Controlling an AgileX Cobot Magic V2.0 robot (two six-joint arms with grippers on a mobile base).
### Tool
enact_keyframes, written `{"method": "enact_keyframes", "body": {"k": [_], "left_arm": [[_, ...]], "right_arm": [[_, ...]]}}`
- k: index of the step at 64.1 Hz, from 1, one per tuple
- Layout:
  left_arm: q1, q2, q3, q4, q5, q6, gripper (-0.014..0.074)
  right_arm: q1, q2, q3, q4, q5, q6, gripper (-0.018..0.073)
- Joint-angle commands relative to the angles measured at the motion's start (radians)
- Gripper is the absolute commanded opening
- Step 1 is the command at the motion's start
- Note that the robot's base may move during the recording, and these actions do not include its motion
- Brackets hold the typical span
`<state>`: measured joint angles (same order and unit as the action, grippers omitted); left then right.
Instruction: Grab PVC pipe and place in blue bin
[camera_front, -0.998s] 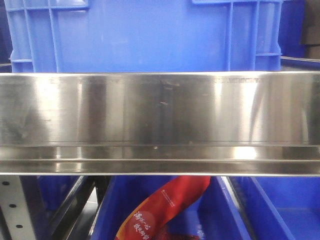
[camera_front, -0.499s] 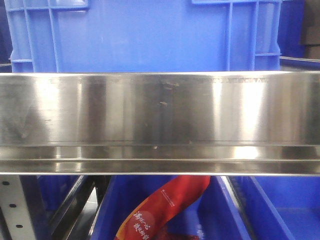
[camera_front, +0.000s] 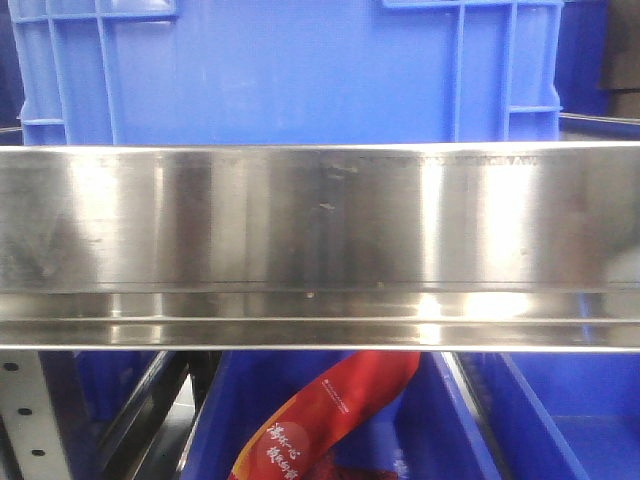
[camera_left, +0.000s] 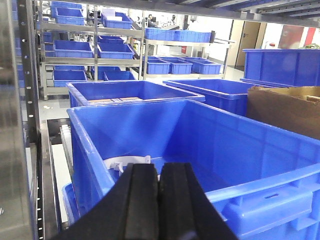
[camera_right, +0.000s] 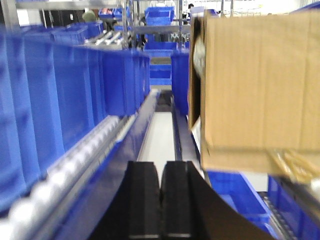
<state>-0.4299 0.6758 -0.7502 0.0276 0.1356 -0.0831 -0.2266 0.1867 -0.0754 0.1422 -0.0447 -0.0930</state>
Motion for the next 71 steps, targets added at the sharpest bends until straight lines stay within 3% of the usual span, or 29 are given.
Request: {"method": "enact_keyframes", "body": {"k": [1,17,71], "left_arm": [[-0.004,-0.004,0.0,-0.004,-0.018,-0.007,-0.0111],[-0.004,-0.004,0.0,-0.004,-0.018,-0.007,-0.0111],[-0.004,-0.004,0.0,-0.004,-0.023,-0.007,-0.0111]], "right_arm": [[-0.004,-0.054,0.042,-0.039,-0.03,0.015,-0.0168],[-0.004,-0.187,0.075,-0.058,0.006,0.015,-0.0168],[-0.004,-0.187,0.075,-0.073,0.013,0.015,-0.0168]]}}
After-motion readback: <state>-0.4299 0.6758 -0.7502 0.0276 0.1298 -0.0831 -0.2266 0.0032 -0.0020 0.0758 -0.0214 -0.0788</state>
